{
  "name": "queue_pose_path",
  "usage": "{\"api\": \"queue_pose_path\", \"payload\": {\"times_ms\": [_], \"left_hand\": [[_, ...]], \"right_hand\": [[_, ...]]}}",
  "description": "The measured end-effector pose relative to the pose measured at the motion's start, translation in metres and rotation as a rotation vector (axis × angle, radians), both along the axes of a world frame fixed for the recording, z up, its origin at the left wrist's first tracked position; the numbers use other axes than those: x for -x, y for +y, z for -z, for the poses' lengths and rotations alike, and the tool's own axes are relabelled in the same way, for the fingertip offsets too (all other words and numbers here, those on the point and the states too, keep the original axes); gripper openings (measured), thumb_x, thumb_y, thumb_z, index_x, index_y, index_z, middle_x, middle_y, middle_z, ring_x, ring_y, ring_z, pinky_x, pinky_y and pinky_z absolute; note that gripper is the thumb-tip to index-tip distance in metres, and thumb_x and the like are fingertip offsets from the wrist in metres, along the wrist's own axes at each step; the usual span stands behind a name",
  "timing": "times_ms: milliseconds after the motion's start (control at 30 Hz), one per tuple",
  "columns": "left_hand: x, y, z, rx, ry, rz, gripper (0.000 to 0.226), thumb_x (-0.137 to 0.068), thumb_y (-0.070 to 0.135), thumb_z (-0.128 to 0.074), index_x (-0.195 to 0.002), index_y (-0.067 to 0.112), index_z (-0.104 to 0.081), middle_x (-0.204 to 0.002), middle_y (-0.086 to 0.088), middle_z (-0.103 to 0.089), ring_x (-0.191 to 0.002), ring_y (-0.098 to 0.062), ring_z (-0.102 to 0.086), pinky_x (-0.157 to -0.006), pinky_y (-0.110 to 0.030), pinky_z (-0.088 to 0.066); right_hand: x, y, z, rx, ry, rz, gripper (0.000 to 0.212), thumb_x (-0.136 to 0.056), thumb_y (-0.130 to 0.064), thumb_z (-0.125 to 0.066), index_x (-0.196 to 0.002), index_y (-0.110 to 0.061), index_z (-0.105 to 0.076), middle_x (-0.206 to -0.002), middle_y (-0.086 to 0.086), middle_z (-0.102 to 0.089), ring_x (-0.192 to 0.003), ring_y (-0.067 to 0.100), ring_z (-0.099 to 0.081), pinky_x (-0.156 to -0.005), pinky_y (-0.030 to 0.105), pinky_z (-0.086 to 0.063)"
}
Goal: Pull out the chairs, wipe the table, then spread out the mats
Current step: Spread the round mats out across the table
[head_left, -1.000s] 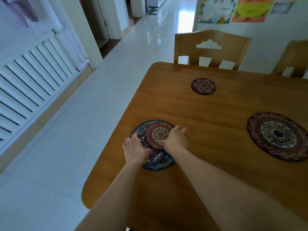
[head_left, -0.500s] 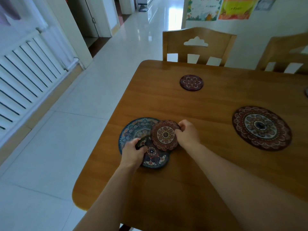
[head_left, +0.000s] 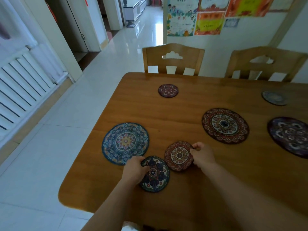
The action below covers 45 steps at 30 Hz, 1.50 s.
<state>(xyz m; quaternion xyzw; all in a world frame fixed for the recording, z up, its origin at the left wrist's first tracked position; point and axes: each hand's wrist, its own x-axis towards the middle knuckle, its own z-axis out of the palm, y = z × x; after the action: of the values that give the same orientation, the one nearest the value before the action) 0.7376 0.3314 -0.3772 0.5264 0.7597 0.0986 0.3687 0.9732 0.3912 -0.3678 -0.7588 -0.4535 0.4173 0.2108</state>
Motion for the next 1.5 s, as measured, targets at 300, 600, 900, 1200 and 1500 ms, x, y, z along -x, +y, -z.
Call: {"api": "queue_pose_path", "payload": {"times_ms": [300,600,900,1200,1500], "left_hand": [[-0.004,-0.012,-0.005,-0.047,0.102,-0.011,0.034,-0.088,0.020,-0.064,-0.121,0.019,-0.055,-0.117,-0.001,-0.063,-0.101,-0.018,-0.062,-0.084,-0.036,-0.055],[-0.005,-0.014,-0.010,-0.013,0.043,-0.005,0.038,-0.085,0.013,-0.066,-0.122,0.022,-0.061,-0.119,0.001,-0.064,-0.106,-0.019,-0.062,-0.085,-0.041,-0.057],[-0.015,-0.021,-0.004,-0.162,0.181,-0.006,0.031,-0.088,0.014,-0.065,-0.118,0.022,-0.061,-0.119,0.003,-0.066,-0.108,-0.017,-0.061,-0.086,-0.032,-0.051],[-0.047,-0.024,-0.004,-0.329,0.247,-0.046,0.035,-0.089,0.019,-0.065,-0.122,0.024,-0.056,-0.116,0.004,-0.054,-0.114,-0.016,-0.049,-0.091,-0.029,-0.045],[-0.182,-0.014,-0.008,-0.318,-0.028,0.155,0.034,-0.091,0.022,-0.065,-0.124,0.023,-0.056,-0.121,0.005,-0.056,-0.110,-0.011,-0.054,-0.096,-0.029,-0.047]], "right_hand": [[-0.009,-0.013,-0.016,0.041,0.060,0.038,0.004,-0.098,-0.010,-0.053,-0.099,-0.014,-0.055,-0.081,0.008,-0.059,-0.053,0.017,-0.050,-0.040,0.023,-0.036],[-0.017,-0.018,-0.017,0.107,0.028,-0.001,0.006,-0.098,-0.009,-0.053,-0.101,-0.013,-0.057,-0.078,0.006,-0.057,-0.051,0.016,-0.051,-0.033,0.019,-0.034],[-0.021,-0.021,-0.015,0.136,0.010,-0.058,0.008,-0.098,-0.011,-0.053,-0.103,-0.015,-0.057,-0.080,0.004,-0.058,-0.050,0.015,-0.051,-0.033,0.018,-0.033],[-0.055,-0.034,-0.013,0.109,0.066,-0.090,0.006,-0.098,-0.013,-0.055,-0.102,-0.014,-0.059,-0.086,0.007,-0.059,-0.054,0.015,-0.050,-0.030,0.014,-0.032],[-0.189,-0.069,-0.002,0.134,-0.007,0.069,0.007,-0.096,-0.017,-0.059,-0.097,-0.013,-0.053,-0.084,0.003,-0.056,-0.067,0.018,-0.055,-0.058,0.031,-0.051]]}}
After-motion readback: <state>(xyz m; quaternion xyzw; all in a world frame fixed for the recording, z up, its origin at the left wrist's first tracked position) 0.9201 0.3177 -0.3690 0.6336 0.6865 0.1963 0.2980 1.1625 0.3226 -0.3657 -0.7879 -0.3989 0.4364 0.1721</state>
